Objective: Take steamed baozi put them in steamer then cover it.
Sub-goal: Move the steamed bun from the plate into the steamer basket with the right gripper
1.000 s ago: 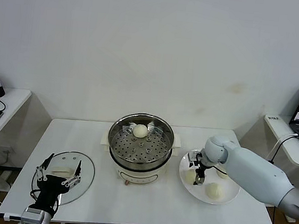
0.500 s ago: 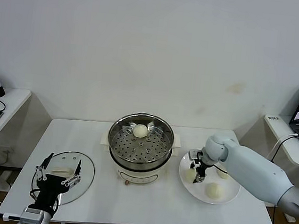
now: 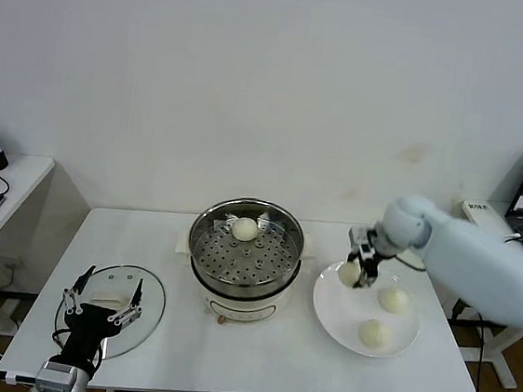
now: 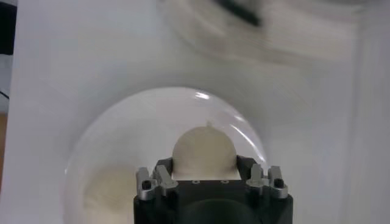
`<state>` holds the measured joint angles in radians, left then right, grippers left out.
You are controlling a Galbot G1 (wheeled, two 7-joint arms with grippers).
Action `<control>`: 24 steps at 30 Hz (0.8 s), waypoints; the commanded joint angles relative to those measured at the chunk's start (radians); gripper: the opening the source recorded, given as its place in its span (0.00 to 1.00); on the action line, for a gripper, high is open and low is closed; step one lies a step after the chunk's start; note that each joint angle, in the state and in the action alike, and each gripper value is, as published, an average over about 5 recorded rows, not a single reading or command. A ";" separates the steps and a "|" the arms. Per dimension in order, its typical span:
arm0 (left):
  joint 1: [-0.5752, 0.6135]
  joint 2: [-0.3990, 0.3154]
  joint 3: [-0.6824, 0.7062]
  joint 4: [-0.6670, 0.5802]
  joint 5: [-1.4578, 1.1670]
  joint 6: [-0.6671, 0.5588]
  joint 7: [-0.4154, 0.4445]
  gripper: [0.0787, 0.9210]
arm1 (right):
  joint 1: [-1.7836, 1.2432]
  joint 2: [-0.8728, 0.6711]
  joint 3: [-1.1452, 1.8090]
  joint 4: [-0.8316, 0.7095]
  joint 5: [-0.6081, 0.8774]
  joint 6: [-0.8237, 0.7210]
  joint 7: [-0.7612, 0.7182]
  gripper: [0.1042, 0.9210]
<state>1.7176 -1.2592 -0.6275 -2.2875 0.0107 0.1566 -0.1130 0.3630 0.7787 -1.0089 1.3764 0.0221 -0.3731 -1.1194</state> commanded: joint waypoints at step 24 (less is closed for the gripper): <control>-0.006 0.005 -0.051 -0.003 -0.022 -0.001 0.003 0.88 | 0.093 0.672 -0.116 -0.292 0.360 -0.232 0.195 0.69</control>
<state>1.7116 -1.2548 -0.6717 -2.2901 -0.0107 0.1566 -0.1106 0.5026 1.2707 -1.1201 1.2032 0.3360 -0.5677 -0.9597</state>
